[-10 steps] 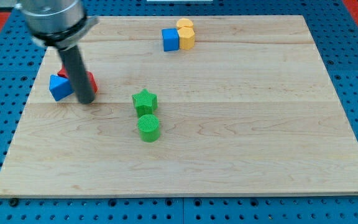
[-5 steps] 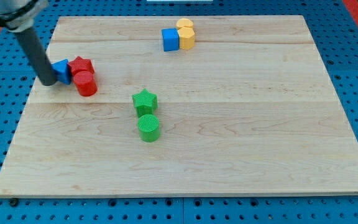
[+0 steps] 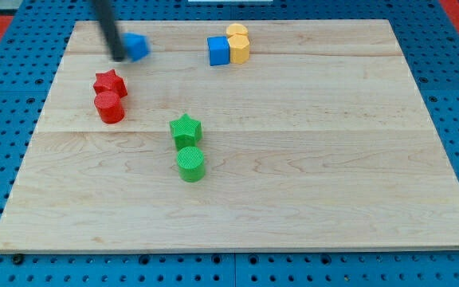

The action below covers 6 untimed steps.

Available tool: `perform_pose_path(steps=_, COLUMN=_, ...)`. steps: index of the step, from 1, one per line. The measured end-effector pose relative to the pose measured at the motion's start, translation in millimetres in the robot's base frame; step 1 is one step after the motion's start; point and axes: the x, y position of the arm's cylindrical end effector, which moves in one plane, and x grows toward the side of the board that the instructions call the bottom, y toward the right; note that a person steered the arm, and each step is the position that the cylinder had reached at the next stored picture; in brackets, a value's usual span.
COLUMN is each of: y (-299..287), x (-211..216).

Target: Place the blue triangle towards the top left of the yellow hexagon

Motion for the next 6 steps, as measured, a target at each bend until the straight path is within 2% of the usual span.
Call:
perform_pose_path(steps=1, y=52, x=-5)
perform_pose_path(steps=3, y=-96, x=-17)
perform_pose_path(steps=4, y=-23, x=-43)
perform_pose_path(steps=5, y=87, x=-41)
perform_pose_path(steps=6, y=36, x=-62)
